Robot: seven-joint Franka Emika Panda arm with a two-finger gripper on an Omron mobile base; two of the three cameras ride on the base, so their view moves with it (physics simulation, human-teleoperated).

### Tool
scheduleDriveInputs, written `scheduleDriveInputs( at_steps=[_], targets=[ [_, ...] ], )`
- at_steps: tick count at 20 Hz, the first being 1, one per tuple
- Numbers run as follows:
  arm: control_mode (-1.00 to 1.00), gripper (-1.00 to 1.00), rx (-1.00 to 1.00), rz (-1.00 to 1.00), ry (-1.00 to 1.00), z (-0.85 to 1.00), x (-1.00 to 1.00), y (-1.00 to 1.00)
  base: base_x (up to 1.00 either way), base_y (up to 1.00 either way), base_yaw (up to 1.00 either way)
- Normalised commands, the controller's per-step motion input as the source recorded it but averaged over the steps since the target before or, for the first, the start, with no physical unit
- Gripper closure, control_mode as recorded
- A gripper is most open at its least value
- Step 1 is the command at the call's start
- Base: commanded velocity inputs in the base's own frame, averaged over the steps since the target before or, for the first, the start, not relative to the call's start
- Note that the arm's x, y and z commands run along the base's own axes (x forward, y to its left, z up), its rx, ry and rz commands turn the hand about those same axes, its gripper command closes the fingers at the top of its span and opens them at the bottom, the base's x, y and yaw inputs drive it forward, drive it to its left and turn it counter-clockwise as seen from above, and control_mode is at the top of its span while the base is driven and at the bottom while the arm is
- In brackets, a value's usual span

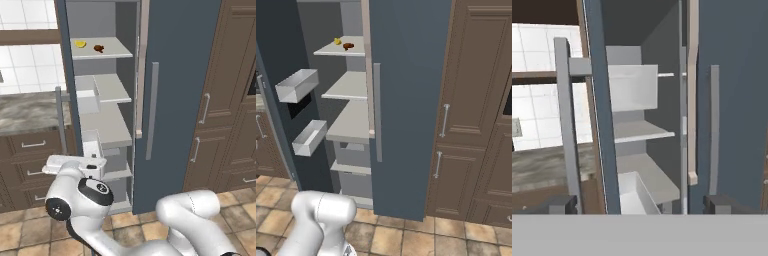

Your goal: There's a chicken drumstick in the fridge that needs to be moved to the freezer for freezing. Pick up the chicken drumstick from the fridge, place it on any shelf in the freezer, and close the fridge and freezer doors when done.

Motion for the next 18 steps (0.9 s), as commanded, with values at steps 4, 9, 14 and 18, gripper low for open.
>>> scheduleDriveInputs(
  at_steps=[4,9,14,18],
  targets=[
    [-1.0,-1.0,-0.02,-0.04,-0.06,-0.35,0.16,0.29,0.0,0.0,0.0],
    [-1.0,-1.0,-0.03,-0.03,0.0,-0.31,0.32,0.31,0.0,0.0,0.0],
    [-1.0,-1.0,-0.03,-0.02,-0.01,-0.29,0.31,0.24,0.0,0.0,0.0],
    [-1.0,-1.0,-0.01,-0.01,0.0,-0.3,0.46,0.08,0.0,0.0,0.0]
  ],
)
